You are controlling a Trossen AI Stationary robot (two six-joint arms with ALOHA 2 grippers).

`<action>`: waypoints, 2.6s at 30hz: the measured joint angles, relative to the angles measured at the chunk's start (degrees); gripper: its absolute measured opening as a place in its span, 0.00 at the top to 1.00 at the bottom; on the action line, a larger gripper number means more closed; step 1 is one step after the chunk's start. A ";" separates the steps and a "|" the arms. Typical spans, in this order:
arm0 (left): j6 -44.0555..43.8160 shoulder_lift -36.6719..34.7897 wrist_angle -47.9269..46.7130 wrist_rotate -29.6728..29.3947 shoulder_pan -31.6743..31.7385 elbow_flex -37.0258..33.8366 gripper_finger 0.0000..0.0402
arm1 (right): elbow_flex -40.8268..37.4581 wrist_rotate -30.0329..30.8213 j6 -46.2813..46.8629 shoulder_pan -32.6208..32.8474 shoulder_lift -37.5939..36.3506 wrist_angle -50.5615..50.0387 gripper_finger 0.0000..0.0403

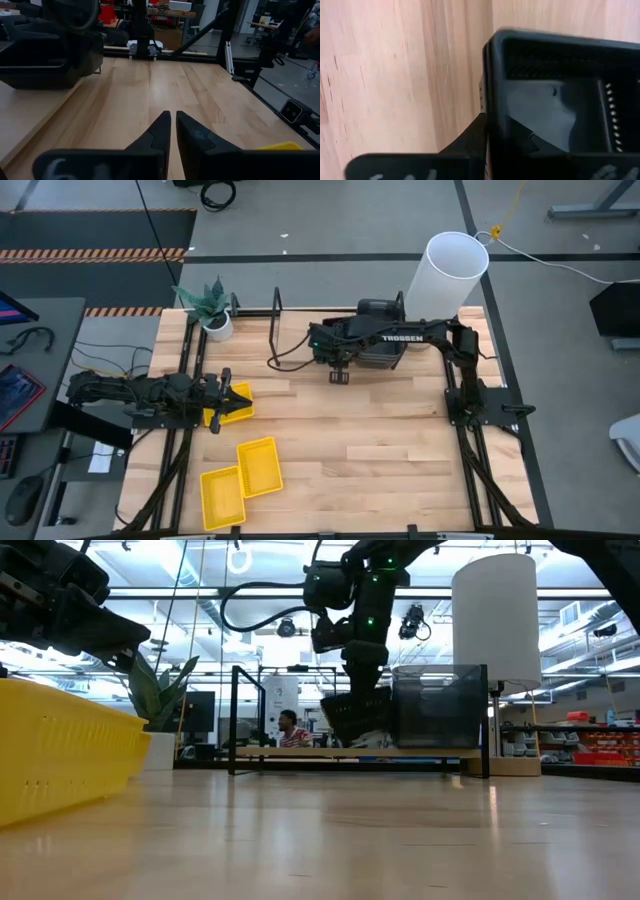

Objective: Stack baskets on shelf by color
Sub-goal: Put the stacked black bins on the shelf, then stack the bottom left yellow bin on the bottom right yellow bin

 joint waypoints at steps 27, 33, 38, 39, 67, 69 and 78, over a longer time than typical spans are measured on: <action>0.00 0.02 -0.02 -0.02 -0.02 0.00 0.93 | 0.10 2.81 8.50 2.29 -7.47 -3.63 0.73; 0.00 0.02 -0.02 -0.02 -0.02 0.00 0.91 | 0.11 2.93 12.32 2.50 -12.39 -3.08 0.73; 0.00 0.02 -0.02 -0.02 0.00 0.00 0.90 | -2.69 2.81 11.84 4.25 -15.48 0.90 0.74; 0.00 0.02 -0.02 -0.02 0.00 0.00 0.90 | -4.22 2.66 11.59 4.45 -16.51 2.86 0.74; 0.00 0.01 0.00 0.00 -0.01 0.00 0.93 | -61.31 -1.49 14.55 10.17 -63.80 55.24 0.75; 0.00 0.02 0.00 0.00 0.00 0.00 0.94 | -64.71 -1.52 14.71 10.35 -67.71 57.74 0.75; 0.00 0.02 0.00 0.00 -0.02 0.02 0.91 | -77.92 -3.29 16.74 10.34 -81.93 65.52 0.77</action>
